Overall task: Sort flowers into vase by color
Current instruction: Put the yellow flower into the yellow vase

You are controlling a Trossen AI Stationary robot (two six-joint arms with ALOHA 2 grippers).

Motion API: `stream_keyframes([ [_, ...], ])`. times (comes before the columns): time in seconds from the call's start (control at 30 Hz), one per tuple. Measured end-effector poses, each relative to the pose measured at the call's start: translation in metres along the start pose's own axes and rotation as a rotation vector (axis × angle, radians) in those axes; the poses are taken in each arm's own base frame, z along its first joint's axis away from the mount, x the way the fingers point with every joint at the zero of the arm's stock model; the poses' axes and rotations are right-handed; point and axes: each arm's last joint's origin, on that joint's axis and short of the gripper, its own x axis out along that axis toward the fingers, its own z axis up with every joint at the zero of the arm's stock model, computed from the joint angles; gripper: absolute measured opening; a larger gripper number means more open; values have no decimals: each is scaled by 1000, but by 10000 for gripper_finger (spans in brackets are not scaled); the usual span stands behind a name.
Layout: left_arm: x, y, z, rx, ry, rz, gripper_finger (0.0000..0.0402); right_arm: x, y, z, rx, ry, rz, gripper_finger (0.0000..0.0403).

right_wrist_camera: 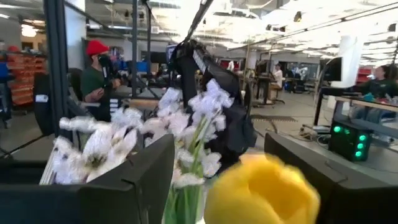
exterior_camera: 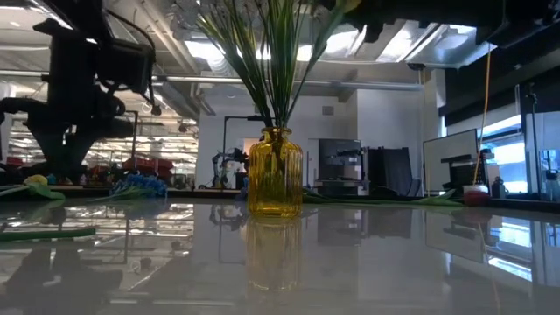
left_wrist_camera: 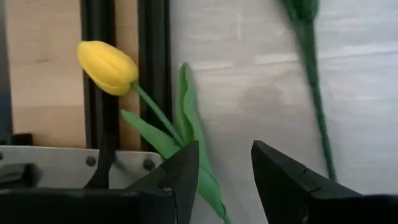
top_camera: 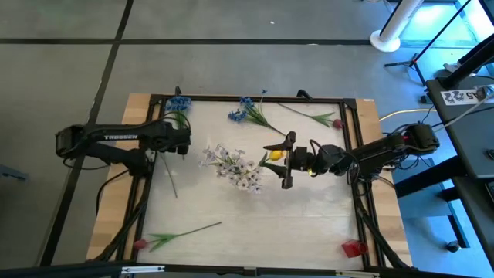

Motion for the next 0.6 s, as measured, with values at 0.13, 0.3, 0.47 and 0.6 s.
stream_keyframes([
  [0.13,10,-7,3,-20,12,85,143,-5,-2,8,-3,14,-6,248],
  [0.3,25,-14,5,11,85,187,143,-10,-4,12,-19,64,0,248],
  [0.47,36,-18,6,59,173,241,143,-15,-6,18,-58,76,1,248],
  [0.6,42,-19,9,55,214,254,143,-19,-8,26,-92,56,-16,248],
])
